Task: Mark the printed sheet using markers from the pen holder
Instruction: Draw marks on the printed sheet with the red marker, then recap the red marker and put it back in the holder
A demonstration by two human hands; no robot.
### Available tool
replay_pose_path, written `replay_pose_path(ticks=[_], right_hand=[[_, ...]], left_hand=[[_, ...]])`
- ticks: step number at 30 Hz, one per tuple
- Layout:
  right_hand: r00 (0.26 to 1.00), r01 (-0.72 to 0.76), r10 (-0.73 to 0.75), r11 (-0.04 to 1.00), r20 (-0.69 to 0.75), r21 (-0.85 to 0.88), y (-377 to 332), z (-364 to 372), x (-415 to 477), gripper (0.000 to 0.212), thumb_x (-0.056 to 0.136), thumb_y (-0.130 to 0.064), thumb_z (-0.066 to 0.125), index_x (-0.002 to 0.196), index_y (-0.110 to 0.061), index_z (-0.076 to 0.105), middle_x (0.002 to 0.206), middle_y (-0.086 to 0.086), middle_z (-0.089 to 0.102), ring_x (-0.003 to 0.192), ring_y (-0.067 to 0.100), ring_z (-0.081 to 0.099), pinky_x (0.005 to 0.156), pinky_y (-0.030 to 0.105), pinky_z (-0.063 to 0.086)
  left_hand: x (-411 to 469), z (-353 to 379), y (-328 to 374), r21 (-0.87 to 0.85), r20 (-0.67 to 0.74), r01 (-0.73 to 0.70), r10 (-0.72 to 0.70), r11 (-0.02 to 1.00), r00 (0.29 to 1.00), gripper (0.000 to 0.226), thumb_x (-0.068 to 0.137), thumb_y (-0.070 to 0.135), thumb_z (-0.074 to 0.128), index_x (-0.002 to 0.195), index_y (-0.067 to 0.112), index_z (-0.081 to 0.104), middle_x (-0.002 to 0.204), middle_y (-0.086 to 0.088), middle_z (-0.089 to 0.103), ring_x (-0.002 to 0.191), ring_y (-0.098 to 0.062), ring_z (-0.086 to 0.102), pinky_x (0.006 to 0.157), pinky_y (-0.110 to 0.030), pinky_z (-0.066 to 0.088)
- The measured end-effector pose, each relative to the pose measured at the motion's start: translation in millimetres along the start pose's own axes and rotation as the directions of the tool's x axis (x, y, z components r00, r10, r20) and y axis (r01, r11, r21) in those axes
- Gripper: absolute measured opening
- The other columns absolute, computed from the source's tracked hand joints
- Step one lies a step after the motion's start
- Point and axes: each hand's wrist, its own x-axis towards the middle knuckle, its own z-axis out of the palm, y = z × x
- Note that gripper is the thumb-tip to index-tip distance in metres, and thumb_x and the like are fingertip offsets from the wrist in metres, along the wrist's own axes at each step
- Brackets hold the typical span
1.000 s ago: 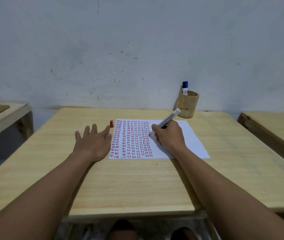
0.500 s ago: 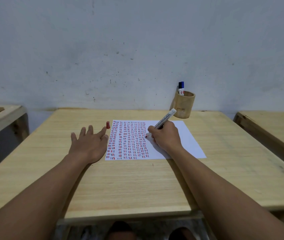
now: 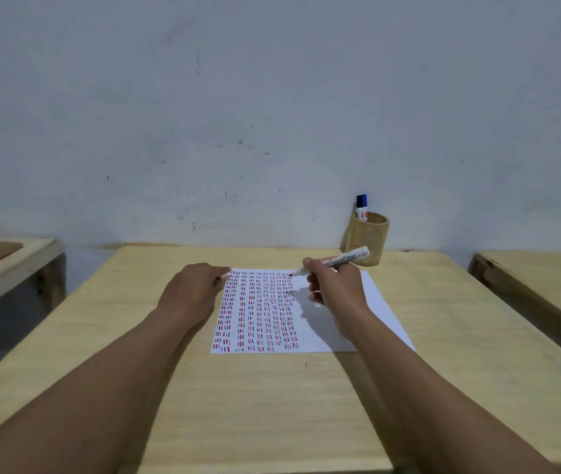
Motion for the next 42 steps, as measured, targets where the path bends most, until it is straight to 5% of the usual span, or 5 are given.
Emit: replay_pose_path(ticks=[6,10,17,38,42], right_hand=[[0.996,-0.090,0.085,0.983,0.038,0.158,-7,2,-4,0.017,0.092,-0.010,0.063,0.083,0.000,0.073,0.066,0.009,0.059,0.055,0.016,0.052,0.048,0.023,0.048],[0.997,-0.077,0.071,0.982,0.044,0.172,-9,1,-8,0.018,0.092,-0.018,0.069,0.088,-0.001,0.072,0.066,0.004,0.061,0.058,0.013,0.056,0.050,0.022,0.050],[1.000,-0.011,0.005,0.964,0.024,0.264,-27,-5,-17,0.015,0.091,-0.019,0.072,0.084,-0.006,0.072,0.068,0.003,0.064,0.059,0.011,0.059,0.055,0.023,0.053],[0.993,-0.034,-0.006,0.939,0.116,0.341,-53,-26,-22,0.014,0.092,-0.016,0.073,0.086,-0.004,0.072,0.069,0.005,0.063,0.060,0.010,0.060,0.057,0.019,0.057],[0.999,-0.026,0.041,0.900,-0.026,0.434,-60,-20,-19,0.015,0.091,-0.012,0.074,0.098,-0.001,0.067,0.075,0.008,0.065,0.064,0.013,0.063,0.058,0.020,0.058]], left_hand=[[-5,-10,15,-0.172,-0.133,0.065,-0.089,0.983,0.987,0.012,0.093,0.019,0.064,0.098,0.021,0.076,0.092,0.003,0.076,0.088,-0.020,0.069,0.073,-0.031,0.051],[-4,-25,56,-0.564,-0.089,0.106,-0.188,0.819,0.978,0.006,0.090,0.020,0.071,0.089,0.020,0.076,0.083,0.011,0.076,0.084,-0.004,0.068,0.070,-0.016,0.045],[-8,-37,100,-0.815,0.088,0.177,-0.184,0.551,0.979,0.009,0.093,0.021,0.068,0.095,0.020,0.077,0.094,-0.001,0.078,0.090,-0.018,0.070,0.077,-0.033,0.052],[-7,-45,145,-0.914,0.161,0.208,-0.159,0.349,0.974,0.014,0.094,0.013,0.067,0.094,0.005,0.078,0.093,-0.011,0.077,0.083,-0.019,0.068,0.087,-0.035,0.060],[-5,-45,155,-0.897,0.088,0.141,-0.144,0.419,0.986,0.014,0.093,0.017,0.068,0.093,0.009,0.080,0.088,-0.007,0.078,0.086,-0.021,0.071,0.086,-0.036,0.061]])
